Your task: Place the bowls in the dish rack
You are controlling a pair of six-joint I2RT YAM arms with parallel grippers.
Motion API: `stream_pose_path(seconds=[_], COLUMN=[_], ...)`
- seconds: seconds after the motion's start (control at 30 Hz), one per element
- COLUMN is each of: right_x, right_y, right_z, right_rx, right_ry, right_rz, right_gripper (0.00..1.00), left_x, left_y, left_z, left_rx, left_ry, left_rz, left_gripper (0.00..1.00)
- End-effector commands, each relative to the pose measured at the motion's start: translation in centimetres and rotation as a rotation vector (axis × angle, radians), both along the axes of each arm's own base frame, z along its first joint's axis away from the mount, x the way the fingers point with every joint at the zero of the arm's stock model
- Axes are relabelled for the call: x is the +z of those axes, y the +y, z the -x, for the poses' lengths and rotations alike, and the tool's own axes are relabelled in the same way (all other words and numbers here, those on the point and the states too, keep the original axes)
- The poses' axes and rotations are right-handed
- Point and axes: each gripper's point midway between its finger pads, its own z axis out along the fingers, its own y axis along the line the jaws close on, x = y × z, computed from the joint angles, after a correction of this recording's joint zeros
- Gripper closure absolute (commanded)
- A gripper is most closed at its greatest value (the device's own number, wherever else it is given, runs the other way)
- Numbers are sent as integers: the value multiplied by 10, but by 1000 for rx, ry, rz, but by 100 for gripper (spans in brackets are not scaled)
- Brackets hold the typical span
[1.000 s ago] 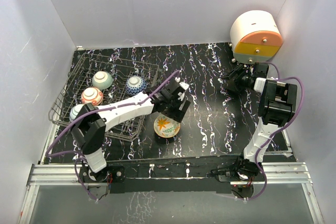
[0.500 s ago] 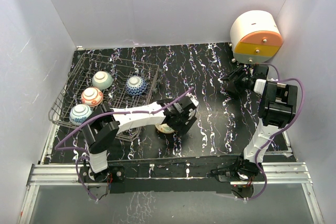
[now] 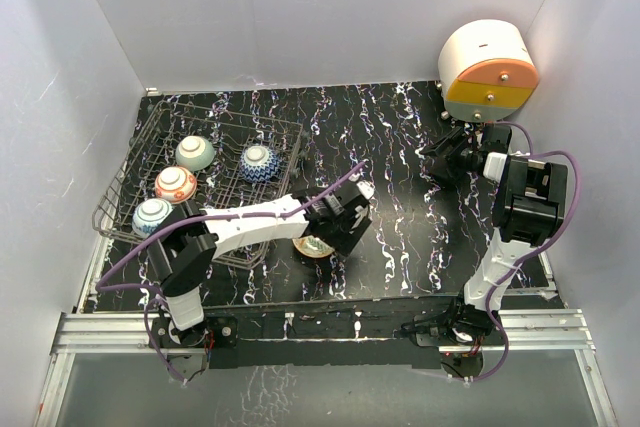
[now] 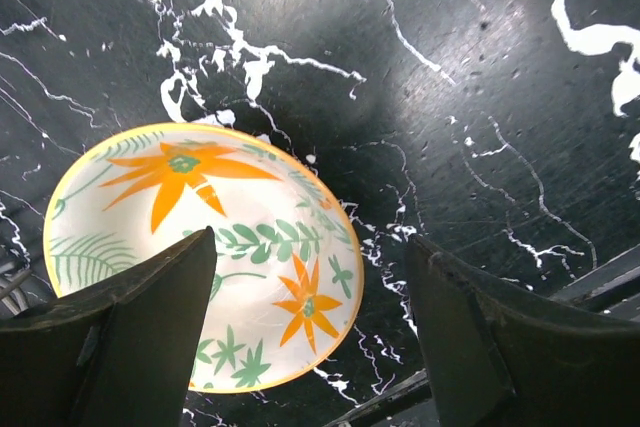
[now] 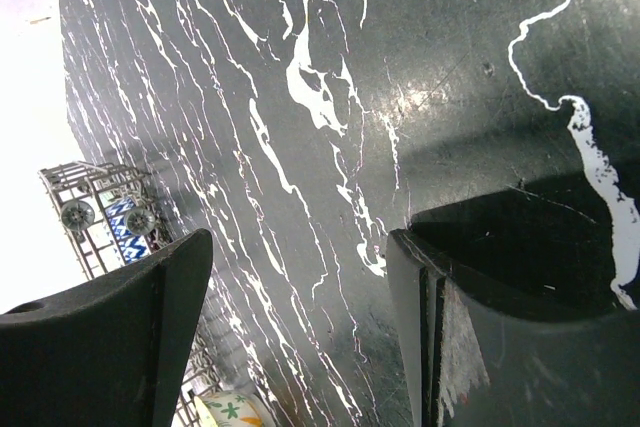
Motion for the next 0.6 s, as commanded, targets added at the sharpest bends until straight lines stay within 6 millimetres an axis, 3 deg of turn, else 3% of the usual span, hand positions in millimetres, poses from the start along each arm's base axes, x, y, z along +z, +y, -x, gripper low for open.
stream_pose_path(seconds=[0.0, 0.17, 0.2, 0.33, 0.5, 0.57], right_x=[12, 10, 9, 11, 11, 12], right_y=[-2, -1, -1, -1, -2, -2], right_z=[3, 6, 6, 5, 3, 3], right_rx=[0, -1, -3, -1, 0, 0], right_ry=[-34, -29, -26, -30, -31, -32], right_rz=[28, 24, 24, 24, 25, 27], right_gripper=[27, 27, 27, 27, 27, 27], left_x=[5, -8, -11, -18, -30, -31], left_y=[8, 16, 17, 19, 24, 26], left_z=[6, 10, 10, 12, 14, 13], left_rx=[6, 9, 12, 22, 23, 25], left_ry=[-12, -4, -3, 5, 13, 8], left_rz=[5, -19, -21, -33, -47, -52], left_gripper=[26, 31, 46, 82, 86, 100])
